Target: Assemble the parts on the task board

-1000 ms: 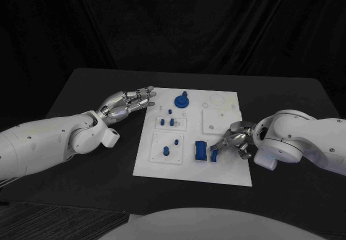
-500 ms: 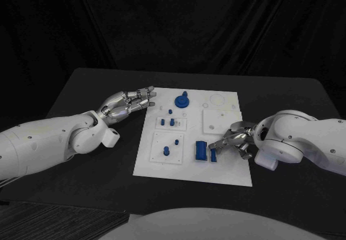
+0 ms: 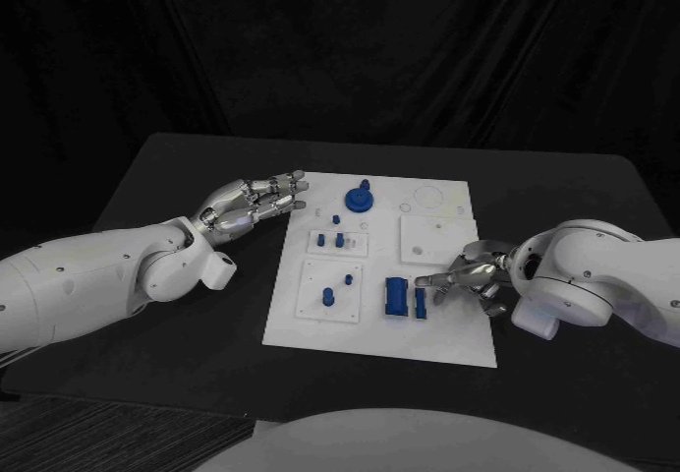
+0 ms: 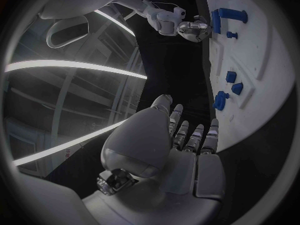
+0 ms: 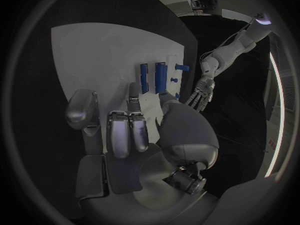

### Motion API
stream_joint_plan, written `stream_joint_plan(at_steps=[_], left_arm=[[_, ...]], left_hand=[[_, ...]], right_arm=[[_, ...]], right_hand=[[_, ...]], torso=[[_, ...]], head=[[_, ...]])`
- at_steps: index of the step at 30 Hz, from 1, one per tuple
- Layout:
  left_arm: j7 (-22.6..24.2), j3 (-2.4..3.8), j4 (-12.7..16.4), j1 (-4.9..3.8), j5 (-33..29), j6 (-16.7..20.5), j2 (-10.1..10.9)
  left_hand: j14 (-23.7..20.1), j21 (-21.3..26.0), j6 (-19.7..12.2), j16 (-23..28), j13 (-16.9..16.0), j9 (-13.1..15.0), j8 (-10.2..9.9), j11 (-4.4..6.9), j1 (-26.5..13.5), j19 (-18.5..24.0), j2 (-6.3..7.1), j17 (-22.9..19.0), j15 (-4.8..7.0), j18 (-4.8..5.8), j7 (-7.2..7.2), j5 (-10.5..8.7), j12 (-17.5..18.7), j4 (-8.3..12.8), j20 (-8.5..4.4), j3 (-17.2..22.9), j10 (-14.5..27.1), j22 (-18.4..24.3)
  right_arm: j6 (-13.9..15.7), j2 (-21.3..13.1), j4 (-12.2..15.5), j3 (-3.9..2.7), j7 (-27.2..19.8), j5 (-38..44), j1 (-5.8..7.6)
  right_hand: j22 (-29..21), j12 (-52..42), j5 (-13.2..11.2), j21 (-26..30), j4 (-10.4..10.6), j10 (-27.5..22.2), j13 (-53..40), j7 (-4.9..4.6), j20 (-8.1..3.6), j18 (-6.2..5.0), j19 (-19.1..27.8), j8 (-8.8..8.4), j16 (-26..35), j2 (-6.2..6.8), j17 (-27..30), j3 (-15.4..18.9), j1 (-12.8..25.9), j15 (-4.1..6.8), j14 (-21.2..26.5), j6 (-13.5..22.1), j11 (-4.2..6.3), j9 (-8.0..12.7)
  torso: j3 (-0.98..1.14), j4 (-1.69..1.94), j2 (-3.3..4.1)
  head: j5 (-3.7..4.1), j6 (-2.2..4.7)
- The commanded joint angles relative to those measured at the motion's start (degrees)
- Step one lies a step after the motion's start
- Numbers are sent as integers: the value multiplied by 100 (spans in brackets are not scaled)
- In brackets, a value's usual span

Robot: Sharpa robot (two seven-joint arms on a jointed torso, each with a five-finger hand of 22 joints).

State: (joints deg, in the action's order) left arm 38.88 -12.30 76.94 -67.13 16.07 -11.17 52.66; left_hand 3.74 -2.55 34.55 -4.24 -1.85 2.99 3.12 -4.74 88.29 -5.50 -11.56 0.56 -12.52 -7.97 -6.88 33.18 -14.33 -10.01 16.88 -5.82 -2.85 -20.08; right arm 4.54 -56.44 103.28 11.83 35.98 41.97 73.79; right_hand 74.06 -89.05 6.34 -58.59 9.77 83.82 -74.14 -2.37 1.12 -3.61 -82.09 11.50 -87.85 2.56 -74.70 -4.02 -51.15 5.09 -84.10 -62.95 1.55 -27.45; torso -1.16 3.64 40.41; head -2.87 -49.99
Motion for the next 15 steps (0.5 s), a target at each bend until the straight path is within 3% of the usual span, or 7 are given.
stream_joint_plan(at_steps=[1,2,4,7,9,11,15], left_arm=[[412,5,51,8,-30,-5,30],[440,5,77,8,-30,19,52],[493,5,127,7,-35,75,91],[566,6,210,6,-38,164,155],[639,6,283,6,-40,262,211],[738,7,354,4,-41,406,249],[943,7,404,2,-41,625,241]], left_hand=[[106,-63,97,-97,-29,44,65,-69,42,-180,36,90,-39,49,9,82,-189,142,-3,184,4,-124],[112,-71,104,-102,-30,44,66,-69,39,-197,41,90,-37,50,9,82,-197,147,-3,190,-1,-150],[132,-85,138,-120,-32,46,70,-72,30,-228,53,94,-27,54,7,87,-220,155,-3,202,-15,-180],[161,-110,179,-145,-38,49,75,-77,3,-284,71,98,-12,60,1,90,-266,155,-5,216,-46,-243],[176,-118,231,-159,-44,52,83,-86,-39,-304,88,100,16,65,-8,86,-317,133,-9,216,-82,-244],[154,-88,319,-144,-54,55,90,-119,-164,-247,121,93,136,56,-26,59,-433,16,-30,182,-176,-126],[131,-55,457,-132,-61,62,105,-147,-318,-180,159,90,292,-34,-36,-24,-533,-214,-79,90,-276,-41]], right_arm=[[240,-107,95,-3,-151,-155,83],[300,-162,131,-3,-257,-200,126],[526,-265,205,-3,-492,-279,219],[960,-365,262,-3,-1030,-476,376],[1407,-406,268,-3,-1756,-826,485],[1895,-412,228,-3,-2827,-1401,557],[2638,-364,100,-2,-4449,-1990,538]], right_hand=[[763,-95,171,267,206,618,-1586,21,-29,-259,46,159,129,19,-1026,177,212,49,-479,-27,70,-128],[762,-95,329,279,394,618,-1586,31,-35,-260,49,205,124,25,-1034,368,310,59,-481,-53,84,-160],[765,-95,319,274,646,618,-1586,51,-44,-260,48,257,119,-74,-1041,536,427,69,-483,-93,94,-192],[775,-95,242,240,703,618,-1586,100,-60,-258,38,364,121,-194,-1038,710,663,93,-484,-236,119,-246],[745,-95,137,360,700,618,-1586,174,-96,-280,79,546,352,-395,-716,936,958,133,-408,-444,182,-342],[456,85,-46,1383,696,510,-1426,131,-73,-415,441,582,1133,-639,220,1243,1010,124,-150,-327,190,-382],[-106,1940,12,3004,722,-473,121,22,30,-622,1031,485,2661,-748,1796,1519,819,-13,322,-75,81,-295]], torso=[[0,-1,-2],[0,-2,-2],[1,-2,-3],[2,-4,-3],[3,0,-5],[6,3,-11],[13,4,-37]], head=[[-15,-1],[-12,-1],[-18,-1],[-27,-1],[-11,-1],[33,-1],[72,-1]])
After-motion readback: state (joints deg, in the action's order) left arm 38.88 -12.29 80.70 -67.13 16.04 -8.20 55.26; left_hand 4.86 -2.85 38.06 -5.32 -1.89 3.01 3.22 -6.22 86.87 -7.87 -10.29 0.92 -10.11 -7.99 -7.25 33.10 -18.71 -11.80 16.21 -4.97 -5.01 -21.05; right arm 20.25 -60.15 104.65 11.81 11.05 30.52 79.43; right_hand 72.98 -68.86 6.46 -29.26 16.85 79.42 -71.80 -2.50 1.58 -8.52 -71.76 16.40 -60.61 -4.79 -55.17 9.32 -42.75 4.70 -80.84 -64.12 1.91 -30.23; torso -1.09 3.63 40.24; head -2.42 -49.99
